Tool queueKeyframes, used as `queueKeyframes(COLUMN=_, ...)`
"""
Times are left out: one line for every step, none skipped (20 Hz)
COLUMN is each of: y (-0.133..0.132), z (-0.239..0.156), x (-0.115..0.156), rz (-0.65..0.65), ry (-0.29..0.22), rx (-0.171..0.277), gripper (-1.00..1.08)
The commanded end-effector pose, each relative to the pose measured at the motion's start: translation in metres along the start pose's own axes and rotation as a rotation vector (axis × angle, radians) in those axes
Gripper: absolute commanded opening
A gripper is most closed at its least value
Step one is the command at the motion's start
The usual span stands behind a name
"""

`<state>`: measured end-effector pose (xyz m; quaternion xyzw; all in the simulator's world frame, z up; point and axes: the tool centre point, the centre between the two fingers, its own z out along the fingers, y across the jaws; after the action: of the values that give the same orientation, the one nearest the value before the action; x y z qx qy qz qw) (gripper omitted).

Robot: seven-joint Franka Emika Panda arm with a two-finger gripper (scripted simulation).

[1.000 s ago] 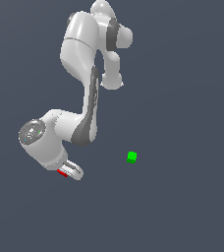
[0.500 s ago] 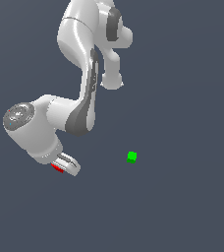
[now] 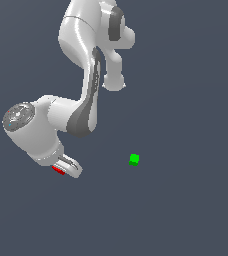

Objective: Stack the red cube on top of the green cube.

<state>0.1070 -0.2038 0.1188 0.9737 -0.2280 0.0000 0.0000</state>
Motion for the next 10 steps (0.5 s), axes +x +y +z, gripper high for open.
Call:
queueKeyframes(y=-0.003, z=0.000, x=-0.002, rz=-0.001, ry=0.001, rx=0.000, gripper=-1.00)
queueKeyframes(y=-0.005, z=0.001, x=-0.004, rz=-0.001, ry=0.001, rx=0.000, gripper=-1.00)
queueKeyframes(y=-0.007, z=0.001, x=-0.006, rz=-0.001, ry=0.001, rx=0.000, gripper=-1.00)
queueKeyframes(y=-0.009, z=0.002, x=-0.008, rz=-0.001, ry=0.001, rx=0.000, gripper=-1.00)
queueKeyframes(y=-0.012, z=0.002, x=-0.011, rz=-0.001, ry=0.001, rx=0.000, gripper=-1.00)
queueKeyframes(y=-0.015, z=0.003, x=-0.013, rz=-0.001, ry=0.001, rx=0.000, gripper=-1.00)
queueKeyframes(y=-0.019, z=0.004, x=-0.017, rz=-0.001, ry=0.001, rx=0.000, gripper=-1.00)
queueKeyframes(y=-0.023, z=0.005, x=-0.020, rz=-0.001, ry=0.001, rx=0.000, gripper=-1.00)
queueKeyframes(y=-0.027, z=0.006, x=-0.024, rz=-0.001, ry=0.001, rx=0.000, gripper=-1.00)
queueKeyframes(y=-0.032, z=0.007, x=-0.028, rz=-0.001, ry=0.001, rx=0.000, gripper=-1.00)
